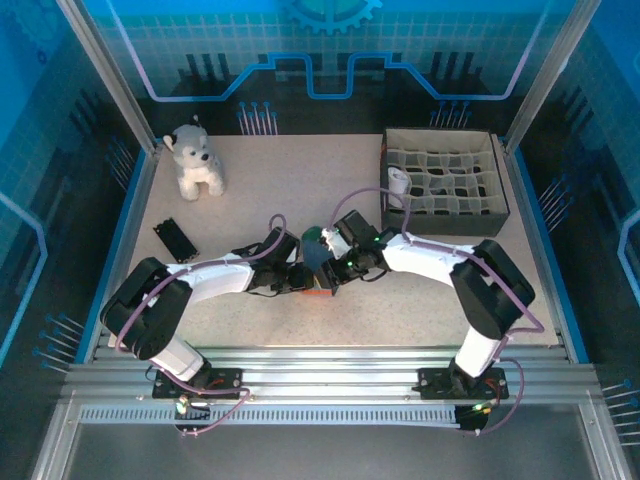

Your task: Roll the socks

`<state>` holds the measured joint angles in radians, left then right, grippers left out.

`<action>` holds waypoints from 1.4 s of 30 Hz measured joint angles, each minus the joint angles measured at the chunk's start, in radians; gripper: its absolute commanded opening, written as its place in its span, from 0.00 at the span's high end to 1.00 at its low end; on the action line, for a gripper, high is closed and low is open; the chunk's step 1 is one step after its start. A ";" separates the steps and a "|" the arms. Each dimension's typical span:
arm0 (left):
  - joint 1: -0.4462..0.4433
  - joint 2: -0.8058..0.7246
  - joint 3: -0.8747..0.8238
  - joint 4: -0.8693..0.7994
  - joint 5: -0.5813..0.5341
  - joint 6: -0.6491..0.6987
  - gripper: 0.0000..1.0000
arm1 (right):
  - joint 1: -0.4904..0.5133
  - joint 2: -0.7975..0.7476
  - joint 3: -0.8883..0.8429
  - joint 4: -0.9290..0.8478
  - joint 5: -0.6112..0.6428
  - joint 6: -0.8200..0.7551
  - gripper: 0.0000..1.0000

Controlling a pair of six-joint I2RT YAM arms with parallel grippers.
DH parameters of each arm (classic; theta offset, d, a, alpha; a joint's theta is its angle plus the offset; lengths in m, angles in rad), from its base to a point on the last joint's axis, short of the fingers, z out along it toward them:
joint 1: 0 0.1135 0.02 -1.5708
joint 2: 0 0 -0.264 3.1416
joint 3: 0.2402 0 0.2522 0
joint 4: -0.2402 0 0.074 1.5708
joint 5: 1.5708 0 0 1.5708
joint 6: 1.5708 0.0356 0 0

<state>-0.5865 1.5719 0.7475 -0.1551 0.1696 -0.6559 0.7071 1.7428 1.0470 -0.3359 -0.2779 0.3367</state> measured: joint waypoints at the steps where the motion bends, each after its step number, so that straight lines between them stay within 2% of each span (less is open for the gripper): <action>1: 0.000 0.000 0.003 -0.005 -0.002 -0.001 0.75 | 0.000 0.015 0.000 0.000 0.000 0.001 0.53; 6: -0.004 0.010 0.017 -0.021 -0.009 -0.019 0.76 | 0.000 0.048 0.006 -0.004 -0.008 0.003 0.56; 11: -0.004 0.015 0.019 -0.019 -0.009 -0.027 0.76 | 0.000 0.083 0.021 -0.007 -0.019 0.001 0.69; 18: -0.006 0.015 0.019 -0.019 -0.024 -0.026 0.75 | -0.019 0.128 0.065 -0.047 -0.049 0.000 0.70; 22: -0.009 0.015 0.019 -0.018 -0.030 -0.013 0.67 | -0.028 0.148 0.096 -0.085 -0.067 -0.006 0.71; 26: -0.014 -0.034 0.006 -0.031 -0.082 0.055 0.61 | -0.029 0.169 0.127 -0.122 -0.069 -0.027 0.72; 31: -0.015 -0.247 -0.004 -0.080 -0.171 0.232 0.58 | -0.032 0.184 0.152 -0.156 -0.071 -0.061 0.73; 32: -0.015 -0.290 -0.004 -0.081 -0.190 0.261 0.55 | -0.032 0.187 0.157 -0.163 -0.071 -0.068 0.73; 35: -0.011 -0.422 -0.004 -0.084 -0.280 0.345 0.24 | -0.032 0.190 0.169 -0.182 -0.066 -0.086 0.73; 36: -0.002 -0.456 -0.004 -0.084 -0.302 0.365 0.01 | -0.032 0.190 0.172 -0.188 -0.062 -0.093 0.73; 39: 0.061 -0.507 -0.004 -0.085 -0.338 0.399 0.01 | -0.032 0.190 0.182 -0.201 -0.045 -0.108 0.74; 42: 0.130 -0.480 -0.003 -0.098 -0.337 0.456 0.01 | -0.032 0.192 0.195 -0.219 -0.029 -0.122 0.74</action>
<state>-0.4568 1.0916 0.7441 -0.2527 -0.1673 -0.1997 0.6746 1.9350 1.2423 -0.5549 -0.3065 0.2146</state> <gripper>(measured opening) 0.994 0.263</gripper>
